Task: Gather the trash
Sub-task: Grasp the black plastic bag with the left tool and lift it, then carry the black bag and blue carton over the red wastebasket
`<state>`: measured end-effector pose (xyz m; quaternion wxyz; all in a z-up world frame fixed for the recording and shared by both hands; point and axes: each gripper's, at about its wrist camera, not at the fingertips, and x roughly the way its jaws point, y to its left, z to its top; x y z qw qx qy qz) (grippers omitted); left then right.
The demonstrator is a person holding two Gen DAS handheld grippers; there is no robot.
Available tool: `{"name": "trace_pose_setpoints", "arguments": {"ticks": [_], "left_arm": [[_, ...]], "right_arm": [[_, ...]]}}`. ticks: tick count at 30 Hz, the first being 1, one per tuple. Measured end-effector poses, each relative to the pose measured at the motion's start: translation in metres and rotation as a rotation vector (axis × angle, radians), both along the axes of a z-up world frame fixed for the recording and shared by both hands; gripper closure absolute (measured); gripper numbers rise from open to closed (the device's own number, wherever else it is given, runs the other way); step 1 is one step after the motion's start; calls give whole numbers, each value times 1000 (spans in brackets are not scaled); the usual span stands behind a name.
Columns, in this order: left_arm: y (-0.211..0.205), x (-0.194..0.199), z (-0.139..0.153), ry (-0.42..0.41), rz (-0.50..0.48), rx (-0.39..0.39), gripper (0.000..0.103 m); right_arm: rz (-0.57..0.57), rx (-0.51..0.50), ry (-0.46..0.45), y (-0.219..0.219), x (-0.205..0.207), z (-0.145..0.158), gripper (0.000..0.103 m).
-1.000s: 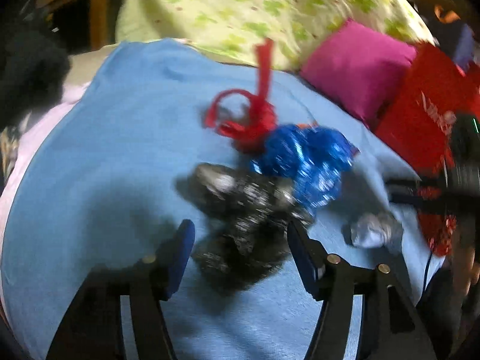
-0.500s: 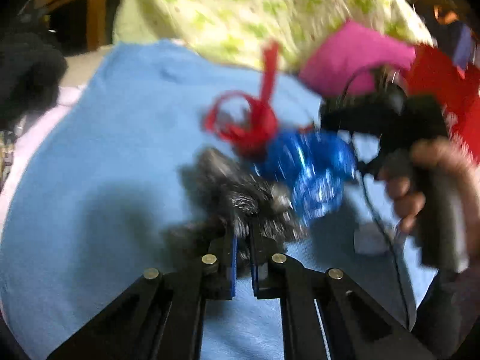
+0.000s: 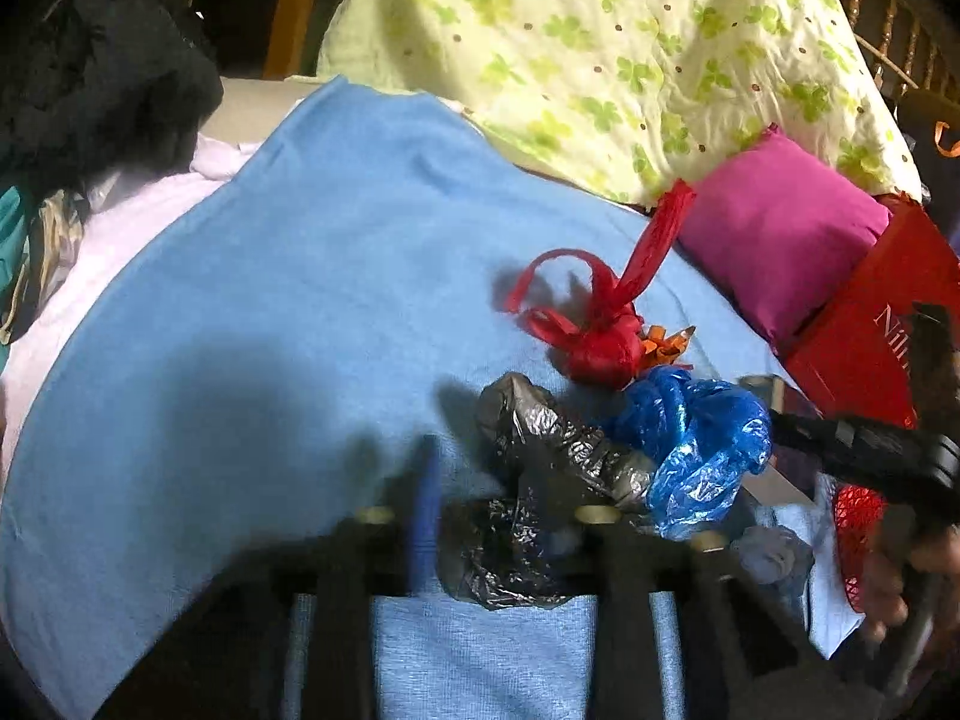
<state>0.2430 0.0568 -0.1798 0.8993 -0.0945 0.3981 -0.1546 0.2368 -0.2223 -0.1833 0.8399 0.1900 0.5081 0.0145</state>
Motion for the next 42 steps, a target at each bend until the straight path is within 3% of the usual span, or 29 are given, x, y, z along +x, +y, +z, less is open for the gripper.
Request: {"name": "trace_pose_setpoints", "arguments": {"ticks": [6, 11, 13, 14, 15, 16, 21, 25, 29, 33, 42], "left_arm": [[-6, 15, -4, 43, 21, -54, 39], [-13, 48, -23, 184, 30, -209, 38], [-23, 54, -27, 204, 27, -208, 40], [-31, 56, -29, 211, 17, -178, 44], [-37, 56, -29, 215, 6, -158, 67], [-44, 56, -30, 221, -15, -136, 72], [-61, 34, -13, 124, -70, -23, 81], [-64, -3, 22, -39, -92, 75, 82], [-65, -41, 52, -123, -92, 109, 82], [-73, -70, 78, -158, -113, 90, 81], [-137, -127, 147, -325, -219, 119, 81]], "right_arm": [[158, -25, -32, 18, -61, 20, 40], [218, -44, -102, 26, -105, 38, 40], [219, -58, -123, 24, -113, 38, 40], [216, -65, -133, 21, -118, 39, 40], [216, -68, -142, 19, -125, 41, 40], [217, -72, -151, 19, -128, 43, 40], [221, -91, -248, 15, -145, 59, 40], [196, -78, -326, 5, -158, 73, 40], [141, -66, -373, -15, -170, 91, 40], [75, -61, -414, -42, -184, 109, 40], [-81, -65, -488, -109, -232, 143, 39]]}}
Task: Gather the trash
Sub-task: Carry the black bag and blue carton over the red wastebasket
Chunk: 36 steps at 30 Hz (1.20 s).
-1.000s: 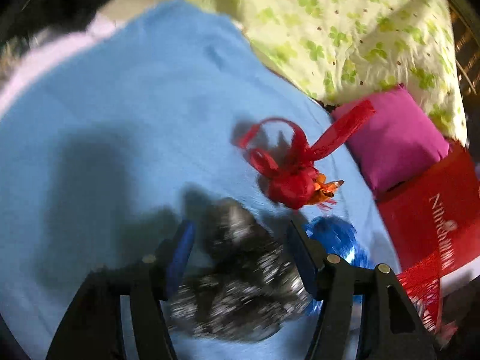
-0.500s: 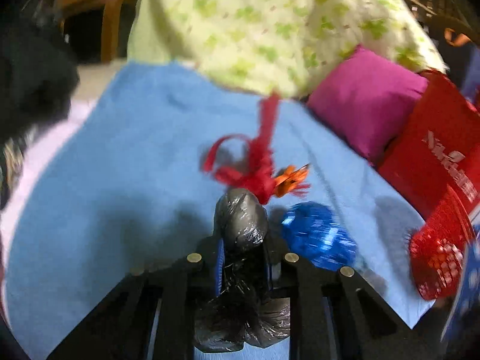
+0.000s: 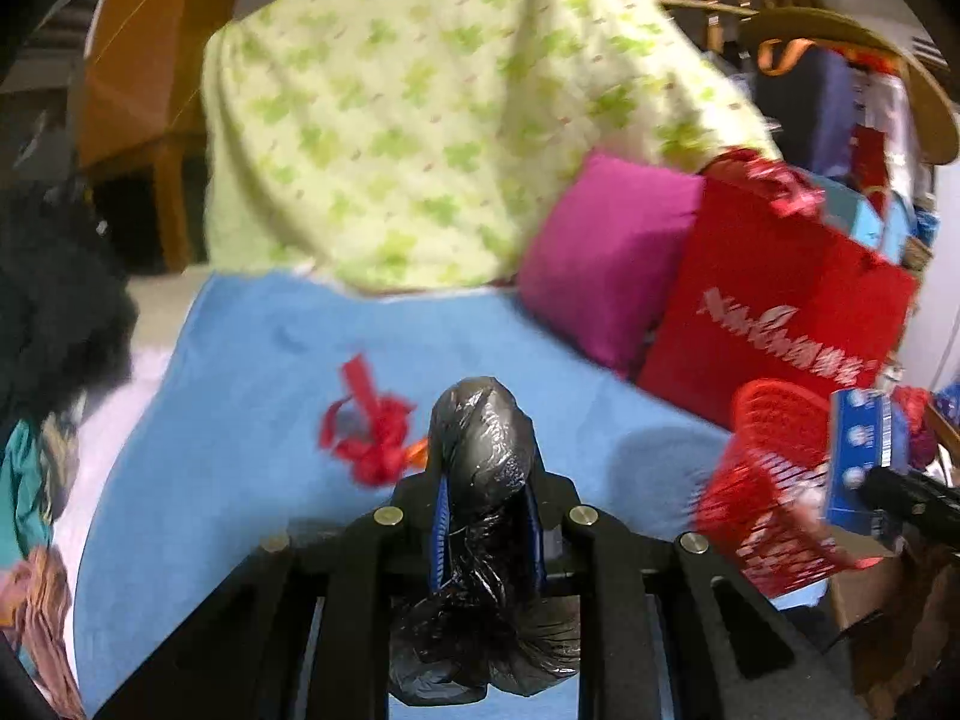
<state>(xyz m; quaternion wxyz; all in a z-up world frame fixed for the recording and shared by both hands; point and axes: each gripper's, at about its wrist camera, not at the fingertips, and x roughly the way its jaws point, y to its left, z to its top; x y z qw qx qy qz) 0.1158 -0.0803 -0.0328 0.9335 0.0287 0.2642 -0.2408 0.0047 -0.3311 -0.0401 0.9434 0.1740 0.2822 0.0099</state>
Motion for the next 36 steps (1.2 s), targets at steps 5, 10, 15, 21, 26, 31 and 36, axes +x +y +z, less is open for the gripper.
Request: {"name": "trace_pose_setpoints", "arguments": {"ticks": [5, 10, 15, 21, 26, 31, 36], "left_arm": [[-39, -28, 30, -67, -90, -12, 81], [-83, -52, 47, -140, -144, 38, 81], [-123, -71, 53, -198, -189, 100, 81], [-162, -87, 53, -228, -237, 144, 81], [-185, -92, 51, -230, -263, 160, 81], [-200, -91, 46, -217, -276, 170, 81], [-212, -89, 37, -204, -284, 194, 81]], "right_arm": [[-75, 20, -39, -35, -27, 11, 39], [-115, 34, -64, -56, -44, 15, 39], [-143, 61, -86, -75, -54, 16, 39], [-168, 95, -96, -93, -62, 10, 39], [-193, 140, -98, -113, -68, 2, 39], [-216, 182, -96, -130, -76, -7, 39], [-228, 208, -96, -139, -79, -12, 39]]}}
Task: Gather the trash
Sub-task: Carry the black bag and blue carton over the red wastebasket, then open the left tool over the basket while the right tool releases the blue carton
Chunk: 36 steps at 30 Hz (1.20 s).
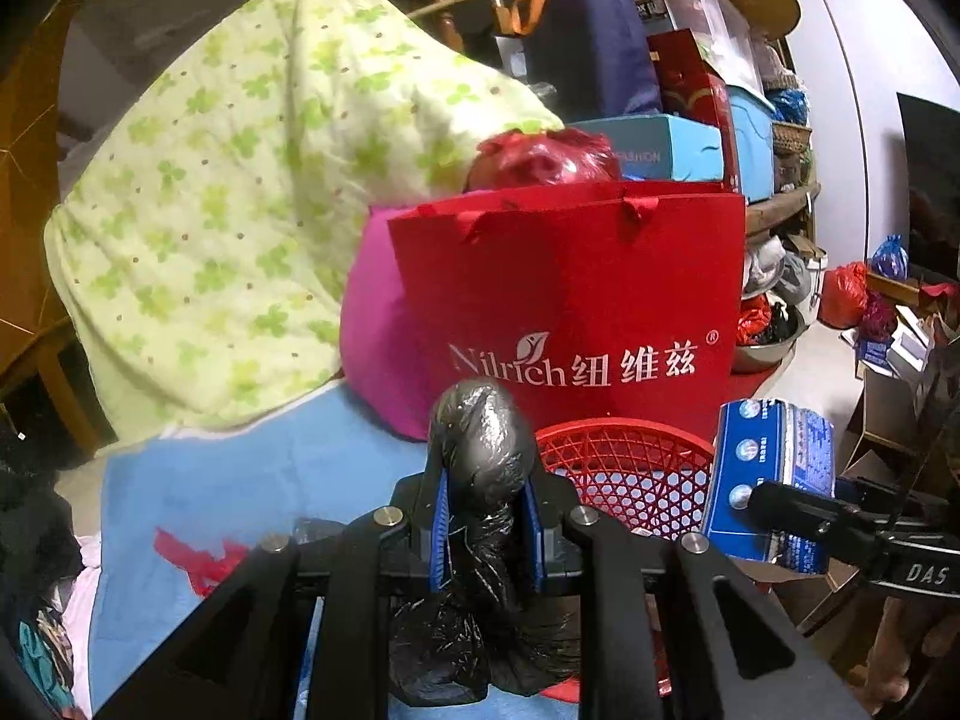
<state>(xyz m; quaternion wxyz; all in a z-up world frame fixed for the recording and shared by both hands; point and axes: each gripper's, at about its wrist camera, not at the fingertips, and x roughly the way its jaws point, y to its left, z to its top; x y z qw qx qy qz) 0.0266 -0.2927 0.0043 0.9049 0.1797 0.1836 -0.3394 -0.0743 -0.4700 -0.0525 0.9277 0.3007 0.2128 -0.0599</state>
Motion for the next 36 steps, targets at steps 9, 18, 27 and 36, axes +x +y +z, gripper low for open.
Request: {"name": "trace_pose_setpoints", "arguments": {"ticks": [9, 18, 27, 36], "left_arm": [[-14, 7, -14, 27, -7, 38, 80], [-19, 15, -25, 45, 7, 56, 78], [-23, 14, -25, 22, -12, 47, 71], [-17, 8, -18, -46, 8, 51, 49]], "right_arm": [[1, 67, 7, -13, 9, -14, 39], [-3, 156, 35, -23, 29, -36, 37], [-29, 206, 32, -27, 32, -42, 31], [-32, 172, 27, -23, 22, -37, 31]]}}
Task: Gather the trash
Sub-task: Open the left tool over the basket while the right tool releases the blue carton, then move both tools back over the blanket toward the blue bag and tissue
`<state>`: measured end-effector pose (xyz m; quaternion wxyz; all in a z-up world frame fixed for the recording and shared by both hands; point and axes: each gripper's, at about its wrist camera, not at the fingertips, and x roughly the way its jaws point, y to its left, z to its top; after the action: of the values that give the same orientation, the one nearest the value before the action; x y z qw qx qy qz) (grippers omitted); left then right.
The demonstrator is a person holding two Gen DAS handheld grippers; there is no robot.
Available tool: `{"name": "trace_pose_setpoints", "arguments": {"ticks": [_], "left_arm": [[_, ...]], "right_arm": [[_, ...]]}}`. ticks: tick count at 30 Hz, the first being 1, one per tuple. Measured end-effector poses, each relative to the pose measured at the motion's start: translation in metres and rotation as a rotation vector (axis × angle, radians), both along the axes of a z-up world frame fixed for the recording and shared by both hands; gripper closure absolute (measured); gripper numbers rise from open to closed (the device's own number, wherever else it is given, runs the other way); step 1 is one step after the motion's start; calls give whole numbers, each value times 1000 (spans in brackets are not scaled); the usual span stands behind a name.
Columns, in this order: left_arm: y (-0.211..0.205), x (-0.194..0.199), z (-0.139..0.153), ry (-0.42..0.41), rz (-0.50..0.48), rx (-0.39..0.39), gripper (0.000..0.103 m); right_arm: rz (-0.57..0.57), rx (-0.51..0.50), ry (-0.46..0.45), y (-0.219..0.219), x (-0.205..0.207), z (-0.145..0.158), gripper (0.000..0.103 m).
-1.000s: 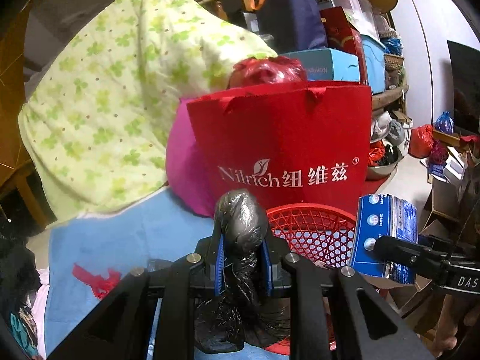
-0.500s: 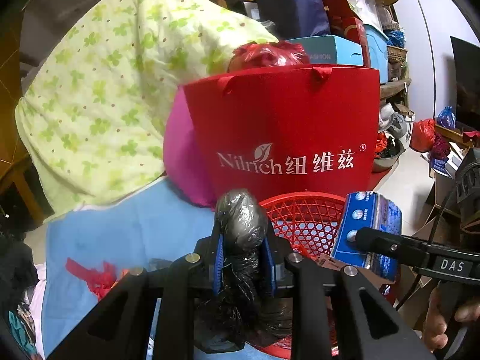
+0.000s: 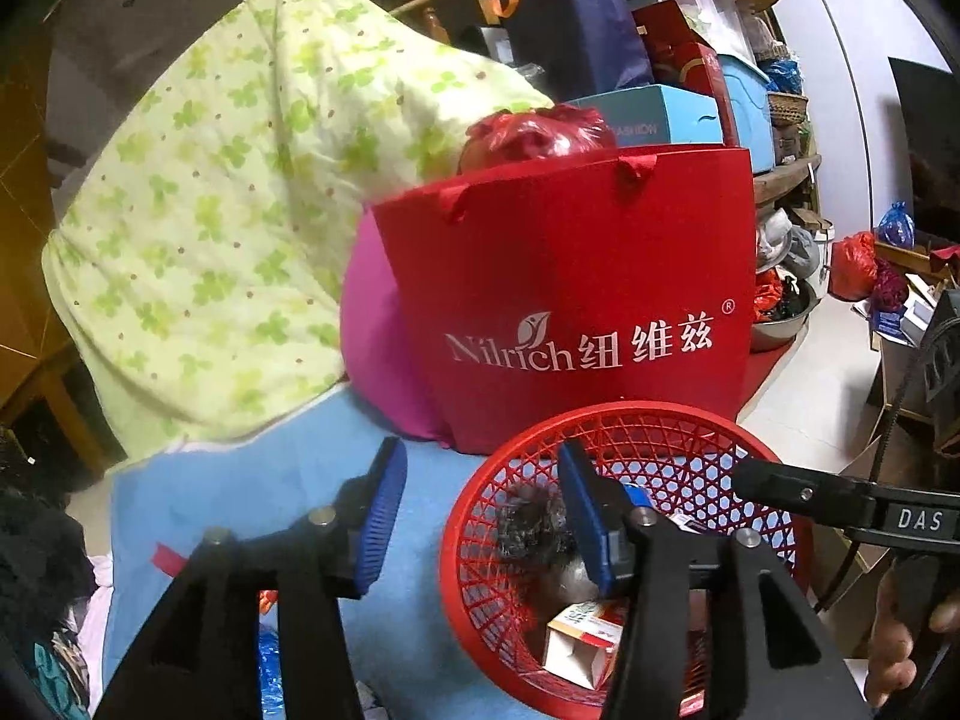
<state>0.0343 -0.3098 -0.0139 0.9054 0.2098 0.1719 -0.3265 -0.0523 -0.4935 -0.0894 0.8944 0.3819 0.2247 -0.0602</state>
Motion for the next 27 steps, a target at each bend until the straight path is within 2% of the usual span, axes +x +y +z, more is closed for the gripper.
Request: {"name": "trace_pose_setpoints", "arguments": {"ticks": [15, 27], "left_arm": [[33, 7, 13, -32, 81, -30, 38], [80, 26, 16, -13, 171, -74, 37]], "right_arm": [[68, -80, -35, 32, 1, 32, 31], [157, -154, -61, 76, 15, 59, 31]]}}
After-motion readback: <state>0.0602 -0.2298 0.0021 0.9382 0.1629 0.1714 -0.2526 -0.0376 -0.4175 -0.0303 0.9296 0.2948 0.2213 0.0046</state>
